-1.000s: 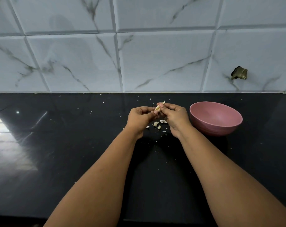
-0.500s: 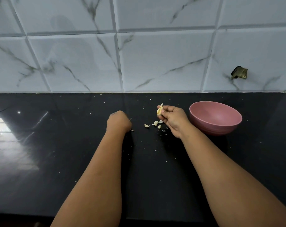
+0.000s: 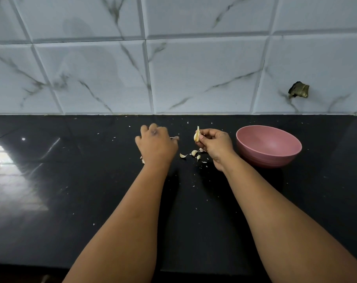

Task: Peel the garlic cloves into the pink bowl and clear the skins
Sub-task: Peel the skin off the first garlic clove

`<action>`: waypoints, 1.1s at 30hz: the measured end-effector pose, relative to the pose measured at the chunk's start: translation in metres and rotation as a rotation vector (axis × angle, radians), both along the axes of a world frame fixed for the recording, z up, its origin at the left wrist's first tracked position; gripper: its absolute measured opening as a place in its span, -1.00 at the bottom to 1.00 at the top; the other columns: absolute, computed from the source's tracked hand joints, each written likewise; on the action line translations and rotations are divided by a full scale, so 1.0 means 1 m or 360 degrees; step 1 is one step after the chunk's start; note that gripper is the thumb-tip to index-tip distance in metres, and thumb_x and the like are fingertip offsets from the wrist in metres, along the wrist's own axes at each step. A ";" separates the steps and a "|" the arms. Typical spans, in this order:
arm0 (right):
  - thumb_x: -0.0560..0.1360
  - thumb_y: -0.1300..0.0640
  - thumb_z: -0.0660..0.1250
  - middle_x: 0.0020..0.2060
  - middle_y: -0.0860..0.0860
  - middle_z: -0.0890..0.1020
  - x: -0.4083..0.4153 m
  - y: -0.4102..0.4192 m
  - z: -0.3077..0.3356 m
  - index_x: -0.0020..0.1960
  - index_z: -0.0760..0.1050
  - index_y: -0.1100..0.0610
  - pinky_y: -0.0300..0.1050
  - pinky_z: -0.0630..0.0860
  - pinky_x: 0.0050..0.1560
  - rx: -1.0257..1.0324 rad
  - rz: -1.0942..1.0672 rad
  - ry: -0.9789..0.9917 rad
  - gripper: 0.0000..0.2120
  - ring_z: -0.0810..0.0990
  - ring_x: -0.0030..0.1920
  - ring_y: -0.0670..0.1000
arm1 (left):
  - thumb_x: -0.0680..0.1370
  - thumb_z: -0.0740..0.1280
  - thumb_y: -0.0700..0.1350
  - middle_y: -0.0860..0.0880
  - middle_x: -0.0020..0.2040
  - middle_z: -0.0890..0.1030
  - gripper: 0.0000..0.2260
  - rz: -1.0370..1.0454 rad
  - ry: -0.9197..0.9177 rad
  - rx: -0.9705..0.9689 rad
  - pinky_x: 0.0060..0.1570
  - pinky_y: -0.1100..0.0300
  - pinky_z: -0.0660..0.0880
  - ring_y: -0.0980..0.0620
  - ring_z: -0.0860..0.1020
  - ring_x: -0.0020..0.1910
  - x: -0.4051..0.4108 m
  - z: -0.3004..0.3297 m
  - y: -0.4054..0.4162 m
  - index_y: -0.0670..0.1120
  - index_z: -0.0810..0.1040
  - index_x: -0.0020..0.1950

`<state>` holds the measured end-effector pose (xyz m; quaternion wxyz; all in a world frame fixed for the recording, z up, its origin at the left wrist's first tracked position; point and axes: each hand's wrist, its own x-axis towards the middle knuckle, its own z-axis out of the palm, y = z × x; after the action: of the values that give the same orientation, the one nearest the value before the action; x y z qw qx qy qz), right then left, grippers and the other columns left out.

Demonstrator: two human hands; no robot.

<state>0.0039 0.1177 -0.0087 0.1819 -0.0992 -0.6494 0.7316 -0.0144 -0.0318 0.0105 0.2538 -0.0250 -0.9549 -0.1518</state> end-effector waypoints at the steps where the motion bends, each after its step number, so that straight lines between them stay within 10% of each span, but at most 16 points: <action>1: 0.55 0.37 0.31 -0.21 0.02 0.65 0.000 0.000 0.000 -0.13 0.60 0.12 -0.35 0.57 -0.20 0.0012 0.0005 -0.0002 -0.80 0.63 -0.19 -0.08 | 0.57 0.30 0.12 -0.04 0.13 0.55 -0.71 0.0025 -0.0050 -0.0013 0.08 0.02 0.33 -0.10 0.41 0.22 -0.001 -0.001 0.000 -0.08 0.62 0.06; 10: 0.56 0.31 0.32 -0.16 0.03 0.67 -0.001 0.000 -0.001 -0.14 0.60 0.12 -0.23 0.60 0.01 -0.0009 0.0015 -0.0061 -0.83 0.63 -0.16 -0.07 | 0.53 0.25 -0.14 -0.14 0.27 0.41 -0.70 -0.0086 -0.0281 0.0041 0.18 -0.02 0.32 -0.16 0.32 0.29 -0.004 -0.008 0.003 -0.12 0.43 0.26; 14: 0.54 0.29 0.35 -0.10 0.12 0.69 0.002 -0.003 -0.002 -0.05 0.63 0.21 -0.15 0.60 0.07 -0.0051 0.0180 -0.0009 -0.92 0.67 -0.08 0.00 | 0.54 0.40 -0.16 -0.04 -0.04 0.64 -0.87 -0.0790 -0.0423 0.1317 0.07 0.09 0.55 -0.05 0.61 0.00 0.003 -0.012 0.024 -0.09 0.59 0.08; 22: 0.51 0.39 0.32 -0.15 0.09 0.71 0.011 0.002 0.005 0.03 0.60 0.30 -0.27 0.60 -0.07 -0.0367 0.0430 0.0075 -0.87 0.69 -0.06 -0.04 | 0.41 0.51 -0.28 -0.13 -0.20 0.65 -0.89 -0.0947 -0.0866 0.2479 0.02 0.20 0.58 -0.02 0.63 -0.15 0.004 -0.016 0.029 -0.20 0.59 -0.16; 33: 0.51 0.41 0.31 -0.19 0.08 0.68 0.011 0.003 0.009 0.16 0.53 0.41 -0.32 0.60 -0.13 -0.0556 0.0378 0.0001 -0.77 0.66 -0.18 -0.08 | 0.54 0.37 -0.33 -0.07 -0.30 0.69 -0.91 -0.0930 -0.0835 0.2579 -0.21 0.33 0.60 0.07 0.65 -0.27 -0.001 -0.016 0.029 -0.25 0.61 -0.16</action>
<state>0.0146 0.1211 0.0003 0.0747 -0.0517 -0.5199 0.8494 -0.0151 -0.0032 -0.0054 -0.0811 -0.0446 -0.5378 -0.8380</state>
